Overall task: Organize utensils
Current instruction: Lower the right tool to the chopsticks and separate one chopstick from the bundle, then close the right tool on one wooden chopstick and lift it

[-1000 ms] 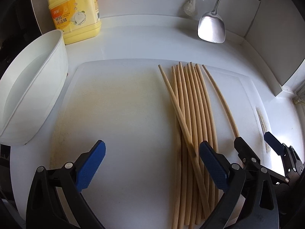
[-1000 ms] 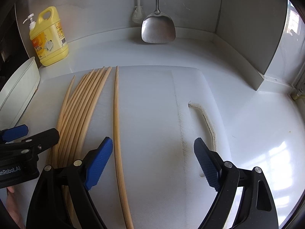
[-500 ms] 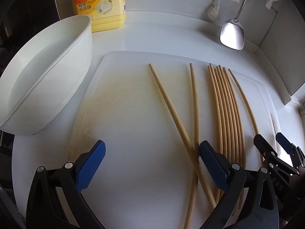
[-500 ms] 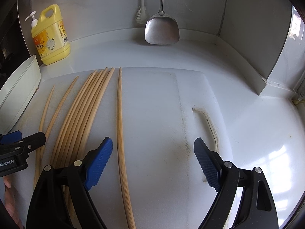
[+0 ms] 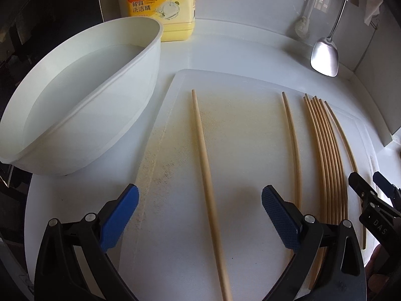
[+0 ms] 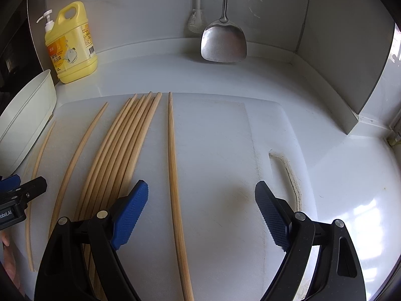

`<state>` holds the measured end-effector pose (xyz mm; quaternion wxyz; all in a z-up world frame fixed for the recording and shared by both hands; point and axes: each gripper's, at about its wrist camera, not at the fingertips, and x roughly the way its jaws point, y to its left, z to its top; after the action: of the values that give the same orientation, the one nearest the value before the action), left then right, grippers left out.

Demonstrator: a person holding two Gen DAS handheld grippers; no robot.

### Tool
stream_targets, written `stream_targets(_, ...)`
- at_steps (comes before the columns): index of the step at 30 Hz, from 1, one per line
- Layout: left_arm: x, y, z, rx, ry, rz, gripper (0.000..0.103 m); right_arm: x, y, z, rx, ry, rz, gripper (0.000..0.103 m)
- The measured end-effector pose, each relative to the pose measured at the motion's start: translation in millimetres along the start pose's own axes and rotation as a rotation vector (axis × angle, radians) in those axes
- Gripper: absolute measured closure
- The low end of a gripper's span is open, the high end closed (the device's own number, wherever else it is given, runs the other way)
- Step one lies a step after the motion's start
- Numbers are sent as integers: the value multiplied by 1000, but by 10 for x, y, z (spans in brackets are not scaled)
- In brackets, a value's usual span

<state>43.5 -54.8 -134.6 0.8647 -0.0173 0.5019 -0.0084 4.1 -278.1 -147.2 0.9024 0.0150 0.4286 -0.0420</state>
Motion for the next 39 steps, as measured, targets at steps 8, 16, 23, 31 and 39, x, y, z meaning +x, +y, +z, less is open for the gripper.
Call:
stream_targets(8, -14, -46, -15, 22, -39, 20, 18, 8, 32, 28, -14, -34, -6, 33)
stream_targets(16, -73, -166, -43, 68, -71, -6, 48, -2, 167, 36, -140, -64, 12, 48)
stream_targets(23, -96, -247, -14, 95, -61, -27, 95, -29, 284, -1, -206, -66, 58, 82)
stream_targets(31, -128, -244, -54, 92, -44, -37, 96, -50, 182, -20, -135, -42, 110, 97)
stream_targets(39, -263, -267, -103, 74, -8, -89, 96, -239, 29, -28, -41, -47, 168, 97)
